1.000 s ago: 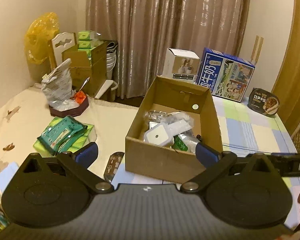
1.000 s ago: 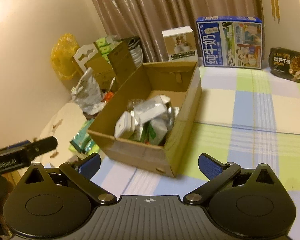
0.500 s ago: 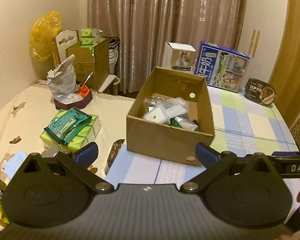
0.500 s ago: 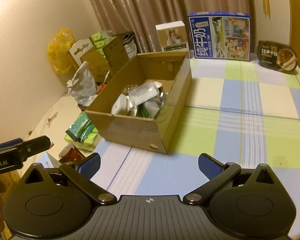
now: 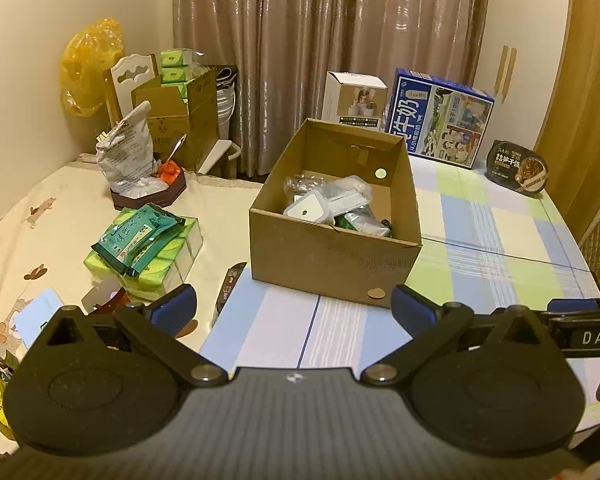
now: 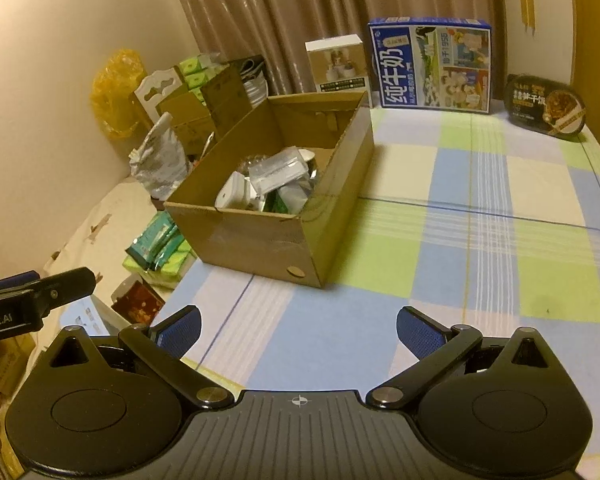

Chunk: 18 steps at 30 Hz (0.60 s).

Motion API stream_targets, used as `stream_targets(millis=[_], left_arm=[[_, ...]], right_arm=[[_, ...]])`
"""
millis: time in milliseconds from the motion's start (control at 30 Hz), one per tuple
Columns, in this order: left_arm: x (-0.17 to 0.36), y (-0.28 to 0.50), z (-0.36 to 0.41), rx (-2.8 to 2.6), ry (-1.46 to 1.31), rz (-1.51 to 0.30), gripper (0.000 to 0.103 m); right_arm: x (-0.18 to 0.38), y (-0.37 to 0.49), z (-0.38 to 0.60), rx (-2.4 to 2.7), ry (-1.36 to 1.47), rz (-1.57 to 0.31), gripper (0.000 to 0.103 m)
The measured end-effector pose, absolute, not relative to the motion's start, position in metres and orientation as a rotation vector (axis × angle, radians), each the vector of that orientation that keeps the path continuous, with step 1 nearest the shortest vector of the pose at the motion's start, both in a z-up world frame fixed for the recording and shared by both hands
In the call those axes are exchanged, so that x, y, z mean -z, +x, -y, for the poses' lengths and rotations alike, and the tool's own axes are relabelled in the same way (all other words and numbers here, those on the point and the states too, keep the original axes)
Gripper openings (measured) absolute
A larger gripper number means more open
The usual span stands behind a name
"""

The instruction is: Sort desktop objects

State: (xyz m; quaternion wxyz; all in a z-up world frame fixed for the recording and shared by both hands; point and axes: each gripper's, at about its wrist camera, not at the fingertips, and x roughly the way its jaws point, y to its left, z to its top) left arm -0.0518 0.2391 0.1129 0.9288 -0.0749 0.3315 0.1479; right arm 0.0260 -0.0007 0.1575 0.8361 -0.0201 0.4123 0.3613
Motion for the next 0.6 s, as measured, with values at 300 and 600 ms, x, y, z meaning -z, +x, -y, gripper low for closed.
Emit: stream_targets(millis=[300, 600], left_arm=[[-0.109, -0.05, -0.235, -0.308, -0.157, -0.687, 0.102], [-0.108, -0.057, -0.228, -0.319, -0.155, -0.693, 0.102]], right_arm=[[-0.163, 0.018, 0.002, -0.753, -0.062, -0.844, 0.101], [-0.165, 0.007, 0.0, -0.744, -0.107, -0.793, 0.101]])
